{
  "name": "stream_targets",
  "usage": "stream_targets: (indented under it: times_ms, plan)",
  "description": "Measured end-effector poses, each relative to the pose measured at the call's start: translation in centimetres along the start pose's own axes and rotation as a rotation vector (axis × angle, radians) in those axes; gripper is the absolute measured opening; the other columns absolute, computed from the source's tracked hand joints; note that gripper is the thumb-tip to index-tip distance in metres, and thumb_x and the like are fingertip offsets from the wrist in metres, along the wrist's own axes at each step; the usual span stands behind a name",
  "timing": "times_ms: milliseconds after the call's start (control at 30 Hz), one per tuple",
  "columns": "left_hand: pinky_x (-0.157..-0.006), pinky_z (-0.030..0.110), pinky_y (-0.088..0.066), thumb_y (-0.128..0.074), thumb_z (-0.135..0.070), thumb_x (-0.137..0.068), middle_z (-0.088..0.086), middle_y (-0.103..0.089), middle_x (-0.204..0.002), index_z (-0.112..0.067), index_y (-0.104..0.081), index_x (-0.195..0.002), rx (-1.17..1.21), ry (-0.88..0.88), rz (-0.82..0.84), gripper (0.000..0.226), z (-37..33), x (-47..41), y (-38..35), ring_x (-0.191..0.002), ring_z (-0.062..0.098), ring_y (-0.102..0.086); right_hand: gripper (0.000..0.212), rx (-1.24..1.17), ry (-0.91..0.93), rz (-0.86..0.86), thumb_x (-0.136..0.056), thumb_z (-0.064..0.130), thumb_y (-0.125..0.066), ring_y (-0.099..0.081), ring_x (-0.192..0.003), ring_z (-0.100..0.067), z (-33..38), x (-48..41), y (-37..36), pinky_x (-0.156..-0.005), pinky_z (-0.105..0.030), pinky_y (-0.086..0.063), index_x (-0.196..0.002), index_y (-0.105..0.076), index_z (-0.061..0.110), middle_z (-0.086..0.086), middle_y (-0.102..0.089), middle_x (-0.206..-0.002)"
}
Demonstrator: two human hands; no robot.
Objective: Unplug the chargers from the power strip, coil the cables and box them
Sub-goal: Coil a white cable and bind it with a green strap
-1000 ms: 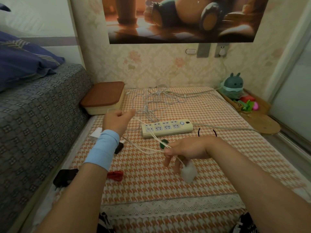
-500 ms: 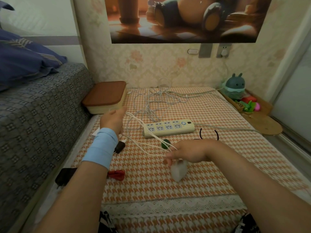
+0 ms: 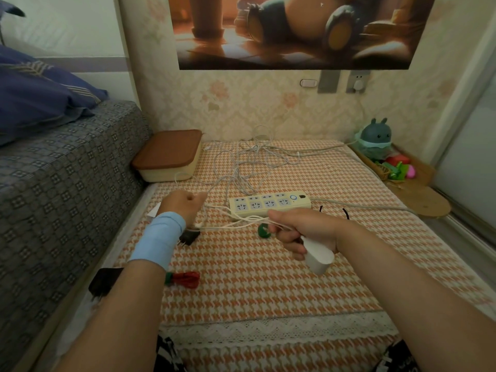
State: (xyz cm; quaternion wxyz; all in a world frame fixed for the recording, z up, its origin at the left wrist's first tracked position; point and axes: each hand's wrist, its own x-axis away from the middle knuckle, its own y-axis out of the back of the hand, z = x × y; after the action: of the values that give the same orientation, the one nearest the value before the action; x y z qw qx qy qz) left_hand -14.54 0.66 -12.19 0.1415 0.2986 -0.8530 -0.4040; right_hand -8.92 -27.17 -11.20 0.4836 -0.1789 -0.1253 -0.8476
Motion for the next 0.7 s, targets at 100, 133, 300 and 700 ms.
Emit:
stream_targets:
  times_ms: [100, 133, 300, 700]
  plan:
    - [-0.079, 0.034, -0.05, -0.053, -0.027, -0.098, 0.01, -0.064, -0.097, -0.018, -0.067, -0.094, -0.274, -0.169, 0.03, 0.017, -1.0, 1.1, -0.6, -0.085, 0.026, -0.06, 0.037, 0.132, -0.006, -0.013, -0.108, 0.043, -0.04, -0.034, -0.044, -0.017, 0.0, 0.2, -0.2, -0.051, -0.031, -0.037, -0.091, -0.049, 0.012, 0.001, -0.032, -0.059]
    - [-0.096, 0.039, -0.047, -0.051, -0.024, -0.098, 0.006, -0.063, -0.119, -0.022, -0.065, -0.112, -0.282, -0.309, -0.025, 0.02, -1.7, 1.8, -0.8, -0.106, 0.026, -0.058, 0.036, 0.196, 0.001, -0.009, -0.109, 0.04, -0.038, -0.035, -0.044, -0.017, 0.2, 0.3, -0.4, -0.051, -0.032, -0.038, -0.091, -0.049, 0.011, 0.001, -0.033, -0.058]
    - [-0.096, 0.029, -0.046, -0.061, -0.046, -0.089, -0.013, -0.066, -0.118, -0.037, -0.067, -0.112, 0.065, -0.657, 0.489, 0.025, -5.7, 6.5, -1.9, -0.11, 0.007, -0.059, 0.031, 0.216, 0.038, -0.018, -0.109, 0.032, -0.039, -0.035, -0.043, -0.017, 0.9, 0.6, -0.8, -0.049, -0.03, -0.038, -0.093, -0.052, 0.009, 0.0, -0.032, -0.059]
    - [-0.068, 0.036, -0.057, -0.054, -0.04, -0.096, -0.002, -0.043, -0.056, -0.011, -0.059, -0.081, 0.439, -0.18, 0.827, 0.034, -4.5, 5.7, -1.4, -0.047, 0.013, -0.04, 0.028, 0.168, 0.192, -0.331, -0.103, 0.026, -0.056, -0.046, -0.047, -0.015, 0.2, 0.4, 1.4, -0.052, -0.033, -0.042, -0.1, -0.076, 0.006, -0.001, -0.053, -0.063]
